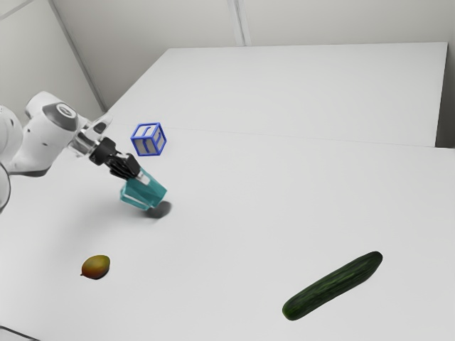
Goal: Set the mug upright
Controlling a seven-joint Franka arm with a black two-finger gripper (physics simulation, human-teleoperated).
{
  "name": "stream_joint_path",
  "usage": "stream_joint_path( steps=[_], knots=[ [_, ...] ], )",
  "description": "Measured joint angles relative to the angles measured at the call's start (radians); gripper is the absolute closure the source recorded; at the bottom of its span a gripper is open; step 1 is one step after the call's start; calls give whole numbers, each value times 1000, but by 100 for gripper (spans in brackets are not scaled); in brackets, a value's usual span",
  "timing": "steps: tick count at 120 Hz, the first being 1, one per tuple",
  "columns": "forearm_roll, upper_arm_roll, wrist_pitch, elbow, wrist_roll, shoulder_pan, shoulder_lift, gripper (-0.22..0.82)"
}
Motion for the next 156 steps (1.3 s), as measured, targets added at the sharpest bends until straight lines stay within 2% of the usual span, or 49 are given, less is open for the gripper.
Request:
stream_joint_path(
  steps=[47, 78, 112, 156],
  knots=[
    [342, 27, 255, -90, -130, -189, -83, 78],
    [492, 79, 399, -170, -256, -309, -125, 78],
    [654, 90, 504, -199, -365, -353, -124, 78],
    [740, 91, 541, -198, -458, -367, -94, 78]
  ],
)
